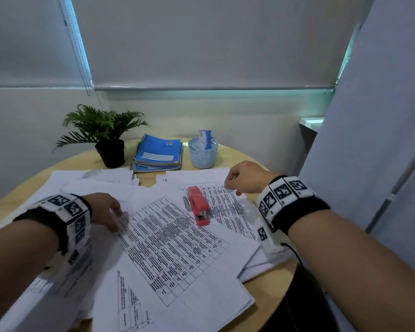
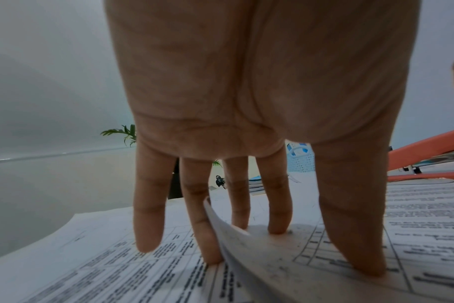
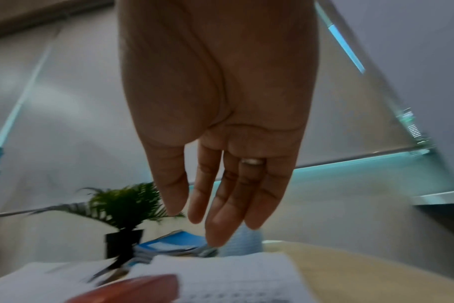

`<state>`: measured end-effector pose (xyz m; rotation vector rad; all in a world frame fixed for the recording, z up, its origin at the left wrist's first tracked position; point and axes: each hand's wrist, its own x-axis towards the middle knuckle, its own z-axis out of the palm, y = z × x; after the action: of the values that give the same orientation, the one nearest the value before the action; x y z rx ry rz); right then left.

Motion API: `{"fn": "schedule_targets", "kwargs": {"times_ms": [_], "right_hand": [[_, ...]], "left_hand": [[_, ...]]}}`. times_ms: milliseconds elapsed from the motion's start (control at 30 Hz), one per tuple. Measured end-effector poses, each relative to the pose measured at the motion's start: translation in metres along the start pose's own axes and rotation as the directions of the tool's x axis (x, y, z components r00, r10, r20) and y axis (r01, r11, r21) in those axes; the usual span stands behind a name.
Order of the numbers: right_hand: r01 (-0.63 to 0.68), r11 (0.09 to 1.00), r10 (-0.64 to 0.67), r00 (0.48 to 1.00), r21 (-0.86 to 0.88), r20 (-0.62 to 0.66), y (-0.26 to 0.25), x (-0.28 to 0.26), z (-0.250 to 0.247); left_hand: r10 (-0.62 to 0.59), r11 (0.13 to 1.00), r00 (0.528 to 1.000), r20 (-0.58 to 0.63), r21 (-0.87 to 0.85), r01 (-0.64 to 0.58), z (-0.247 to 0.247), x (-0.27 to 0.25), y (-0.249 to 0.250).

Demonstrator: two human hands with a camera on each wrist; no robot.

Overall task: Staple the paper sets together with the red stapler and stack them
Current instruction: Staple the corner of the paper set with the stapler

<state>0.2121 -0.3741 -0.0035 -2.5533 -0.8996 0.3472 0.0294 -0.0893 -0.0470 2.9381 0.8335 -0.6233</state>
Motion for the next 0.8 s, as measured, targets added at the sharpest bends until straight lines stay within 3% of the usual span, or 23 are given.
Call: {"fn": "schedule_targets", "kwargs": {"times_ms": [133, 233, 367, 433, 600, 800], "right_hand": [[0.034, 0.992, -0.015, 0.988, -0.122, 0.155, -0.048, 0.016, 0.034], [0.039, 0.954, 0.002, 0.991, -0.298, 0.135, -0.067, 0.030, 0.060], [-0.097, 0.961, 0.140, 0.978, -0.258, 0.153, -0.071, 0.044, 0.085], [-0.109, 0.961, 0.139, 0.985, -0.254, 0.104, -0.073, 0.047, 0.096], [0.027, 0.968, 0.020, 0.983, -0.251, 0.182, -0.093, 0.044, 0.104], [0.149, 0.940, -0.065, 0.961, -0.306, 0.269, -0.121, 0.047, 0.119]], "left_hand": [[0.044, 0.999, 0.999, -0.001, 0.013, -0.044, 0.003, -0.004, 0.000], [0.071, 0.997, 0.997, -0.009, 0.007, -0.071, 0.003, -0.007, -0.001], [0.111, 0.994, 0.994, -0.025, 0.010, -0.111, 0.004, -0.009, -0.001], [0.152, 0.988, 0.988, -0.029, -0.003, -0.153, 0.005, -0.010, -0.004], [0.232, 0.972, 0.971, -0.055, 0.050, -0.229, 0.009, -0.012, -0.006], [0.220, 0.975, 0.975, -0.013, 0.034, -0.219, 0.012, -0.006, -0.009]]}}
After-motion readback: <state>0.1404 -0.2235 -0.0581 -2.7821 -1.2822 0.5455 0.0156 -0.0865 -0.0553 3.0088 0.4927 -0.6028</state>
